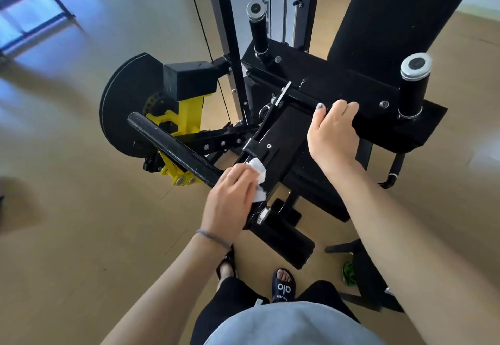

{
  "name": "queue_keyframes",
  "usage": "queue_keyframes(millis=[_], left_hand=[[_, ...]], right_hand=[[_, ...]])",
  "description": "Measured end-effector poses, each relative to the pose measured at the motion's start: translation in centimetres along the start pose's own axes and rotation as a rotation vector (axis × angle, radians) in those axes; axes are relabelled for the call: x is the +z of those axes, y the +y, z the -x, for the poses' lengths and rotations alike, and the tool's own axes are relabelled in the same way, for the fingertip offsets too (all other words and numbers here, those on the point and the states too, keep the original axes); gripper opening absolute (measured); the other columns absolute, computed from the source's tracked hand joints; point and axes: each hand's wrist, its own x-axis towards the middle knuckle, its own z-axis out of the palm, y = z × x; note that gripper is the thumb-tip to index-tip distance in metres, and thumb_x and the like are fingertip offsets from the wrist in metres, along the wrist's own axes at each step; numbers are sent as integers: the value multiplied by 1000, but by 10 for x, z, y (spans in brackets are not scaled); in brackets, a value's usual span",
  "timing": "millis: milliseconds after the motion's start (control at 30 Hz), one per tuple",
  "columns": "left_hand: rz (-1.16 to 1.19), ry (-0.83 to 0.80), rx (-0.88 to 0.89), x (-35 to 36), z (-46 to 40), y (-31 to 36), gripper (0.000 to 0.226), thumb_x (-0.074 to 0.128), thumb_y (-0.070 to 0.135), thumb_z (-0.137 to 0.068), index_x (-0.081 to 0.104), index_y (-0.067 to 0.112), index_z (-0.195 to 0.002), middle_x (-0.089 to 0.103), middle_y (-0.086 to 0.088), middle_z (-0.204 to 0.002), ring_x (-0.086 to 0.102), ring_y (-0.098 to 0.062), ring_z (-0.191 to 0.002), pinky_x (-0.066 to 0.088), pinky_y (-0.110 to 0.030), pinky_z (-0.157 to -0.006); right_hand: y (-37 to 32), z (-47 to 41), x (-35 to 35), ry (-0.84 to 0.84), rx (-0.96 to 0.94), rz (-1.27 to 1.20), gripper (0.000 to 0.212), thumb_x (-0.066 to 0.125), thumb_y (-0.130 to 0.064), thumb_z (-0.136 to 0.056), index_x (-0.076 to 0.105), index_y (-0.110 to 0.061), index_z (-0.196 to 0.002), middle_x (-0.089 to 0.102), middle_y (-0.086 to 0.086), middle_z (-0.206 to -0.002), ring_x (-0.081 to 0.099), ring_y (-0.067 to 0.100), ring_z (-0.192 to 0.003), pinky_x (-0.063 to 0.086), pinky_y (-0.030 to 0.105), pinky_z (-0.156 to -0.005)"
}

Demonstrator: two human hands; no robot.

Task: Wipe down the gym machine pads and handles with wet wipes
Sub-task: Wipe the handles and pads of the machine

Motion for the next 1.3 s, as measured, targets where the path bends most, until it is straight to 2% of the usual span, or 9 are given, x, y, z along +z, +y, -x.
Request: queue_keyframes(millis=[100,267,433,633,733,867,967,1100,1300], left_hand=[[-28,17,12,11,-19,5,13,64,13,-98,64,8,-87,60,-2,-97,60,-18,-87,55,-30,-73],[34,-61,125,0,5,-11,10,61,5,-96,69,4,-102,61,0,-113,58,-10,-108,53,-26,-94],[-86,-92,323,16,-36,-14,22,51,10,-100,70,3,-110,64,-8,-117,61,-22,-115,57,-36,-91],[-67,-84,292,10,-21,-12,24,51,12,-104,72,1,-106,65,-8,-112,61,-21,-112,55,-31,-94],[12,-21,136,-4,3,-23,22,54,12,-101,73,2,-100,64,-4,-108,58,-14,-104,48,-20,-99],[-41,-15,183,-1,-25,-17,12,62,6,-97,72,2,-100,63,-6,-109,62,-22,-100,56,-34,-86],[-1,16,169,8,-60,-4,12,59,7,-98,70,2,-98,62,-7,-108,60,-21,-97,55,-31,-84],[-2,8,62,11,-67,-14,15,58,12,-100,71,8,-108,64,-2,-113,59,-21,-107,53,-33,-90],[29,-25,51,9,-27,-9,22,60,8,-96,72,6,-114,64,-2,-120,59,-23,-110,48,-21,-96]], right_hand=[[4,0,-3,4,-33,36,42,34,-38,-109,49,1,-110,50,18,-117,44,23,-58,24,24,-41],[0,2,-1,9,-16,17,41,36,-37,-108,50,2,-110,50,20,-116,41,21,-57,20,21,-41],[0,1,-3,3,-16,26,42,35,-38,-108,49,1,-111,50,19,-117,42,21,-58,21,21,-41],[0,2,-4,7,-23,38,42,37,-38,-108,50,1,-110,51,18,-113,41,21,-54,21,22,-40],[1,2,0,20,-28,36,40,40,-37,-107,51,1,-106,52,19,-110,38,20,-51,16,21,-39],[0,3,3,60,-45,31,37,43,-35,-107,51,0,-100,52,18,-105,33,17,-47,13,19,-39],[3,2,2,49,-47,40,37,40,-37,-107,50,-2,-100,51,17,-105,28,12,-45,16,19,-38],[3,2,2,54,-59,19,40,37,-40,-107,50,-3,-99,51,16,-104,32,15,-45,16,19,-38],[5,2,5,77,-60,2,44,32,-43,-106,48,-4,-97,49,15,-102,31,14,-45,15,18,-38]])
